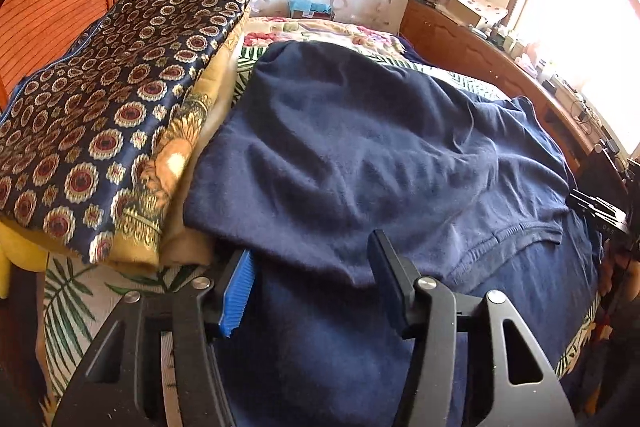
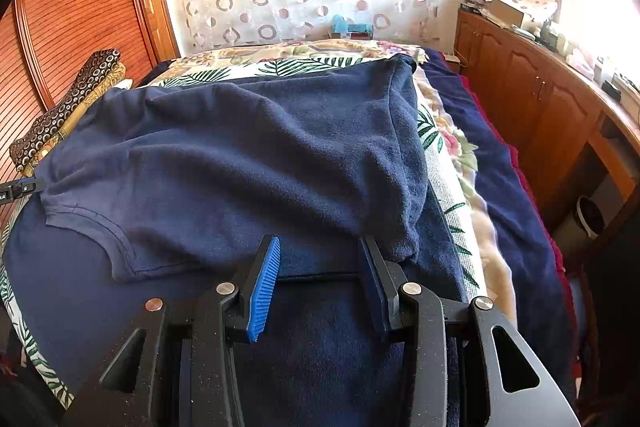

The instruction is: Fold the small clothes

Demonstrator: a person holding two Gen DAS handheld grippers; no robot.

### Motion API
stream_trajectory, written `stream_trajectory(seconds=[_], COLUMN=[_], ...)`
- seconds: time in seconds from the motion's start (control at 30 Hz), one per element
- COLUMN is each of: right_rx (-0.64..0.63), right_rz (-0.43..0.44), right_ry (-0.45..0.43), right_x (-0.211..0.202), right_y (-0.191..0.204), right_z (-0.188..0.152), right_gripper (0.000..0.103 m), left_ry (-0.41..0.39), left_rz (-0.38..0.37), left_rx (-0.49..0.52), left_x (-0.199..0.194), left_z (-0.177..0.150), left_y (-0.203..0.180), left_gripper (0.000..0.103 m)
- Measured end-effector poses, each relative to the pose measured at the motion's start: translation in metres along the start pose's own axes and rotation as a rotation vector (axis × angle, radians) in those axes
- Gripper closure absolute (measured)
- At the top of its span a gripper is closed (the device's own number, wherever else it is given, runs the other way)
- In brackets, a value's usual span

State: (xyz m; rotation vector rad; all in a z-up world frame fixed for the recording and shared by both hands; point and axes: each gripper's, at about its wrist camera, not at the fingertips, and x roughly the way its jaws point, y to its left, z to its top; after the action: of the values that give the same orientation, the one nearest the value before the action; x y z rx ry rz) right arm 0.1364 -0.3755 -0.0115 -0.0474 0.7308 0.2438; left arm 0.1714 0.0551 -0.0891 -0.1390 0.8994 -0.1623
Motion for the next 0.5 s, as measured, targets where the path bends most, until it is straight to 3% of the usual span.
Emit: stream_trajectory(seconds=[0.27, 0.5], right_rx=[0.023, 0.071], right_rz=[0.004, -0.036], right_ry=[-0.011, -0.086], right_x=[0.000, -0.011], right_y=[-0.004, -0.011], right_z=[-0.001, -0.004], right_gripper=[0.061, 0.061], left_ry=[-0.021, -0.018], left_rz=[0.016, 0.021], left_rx=[-0.035, -0.028], left_x=[0.004, 0.011], left_z=[0.012, 0.011], left_y=[0.006, 0.005], left_gripper=[0.046, 0.046])
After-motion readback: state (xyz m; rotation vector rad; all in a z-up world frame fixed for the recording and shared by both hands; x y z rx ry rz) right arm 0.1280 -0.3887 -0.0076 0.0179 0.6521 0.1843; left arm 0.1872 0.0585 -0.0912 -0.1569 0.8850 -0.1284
